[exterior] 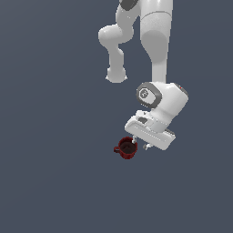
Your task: Pick up the object and move it to a goal position.
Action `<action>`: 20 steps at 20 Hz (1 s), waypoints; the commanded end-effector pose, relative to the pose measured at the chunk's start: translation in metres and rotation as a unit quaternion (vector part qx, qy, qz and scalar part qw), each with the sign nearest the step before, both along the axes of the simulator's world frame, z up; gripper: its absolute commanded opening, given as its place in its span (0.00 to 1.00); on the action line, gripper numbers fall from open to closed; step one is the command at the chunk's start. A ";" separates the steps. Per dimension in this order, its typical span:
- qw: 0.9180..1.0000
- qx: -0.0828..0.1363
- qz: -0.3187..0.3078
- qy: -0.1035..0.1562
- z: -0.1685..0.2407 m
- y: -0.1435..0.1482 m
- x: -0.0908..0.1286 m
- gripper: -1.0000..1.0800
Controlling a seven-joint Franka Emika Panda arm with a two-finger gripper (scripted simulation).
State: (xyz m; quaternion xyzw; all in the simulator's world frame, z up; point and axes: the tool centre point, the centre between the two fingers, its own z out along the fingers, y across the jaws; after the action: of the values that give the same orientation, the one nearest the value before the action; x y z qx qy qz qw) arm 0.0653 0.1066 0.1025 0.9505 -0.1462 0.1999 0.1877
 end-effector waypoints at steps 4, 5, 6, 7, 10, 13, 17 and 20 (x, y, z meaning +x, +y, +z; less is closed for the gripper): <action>1.000 0.000 0.000 0.000 -0.005 -0.003 0.002 0.62; 1.000 0.000 0.000 0.000 -0.008 -0.004 0.003 0.62; 1.000 0.000 0.000 -0.001 -0.011 -0.006 0.004 0.62; 1.000 0.000 0.000 -0.001 -0.015 -0.007 0.006 0.62; 1.000 0.000 -0.001 -0.001 -0.023 -0.011 0.008 0.62; 1.000 0.000 -0.001 -0.001 -0.026 -0.013 0.009 0.62; 1.000 0.000 -0.001 -0.001 -0.026 -0.013 0.009 0.00; 1.000 0.000 -0.001 -0.001 -0.026 -0.013 0.009 0.00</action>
State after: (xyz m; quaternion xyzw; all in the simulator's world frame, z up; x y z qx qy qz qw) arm 0.0749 0.0933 0.0777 0.9500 -0.1475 0.2014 0.1878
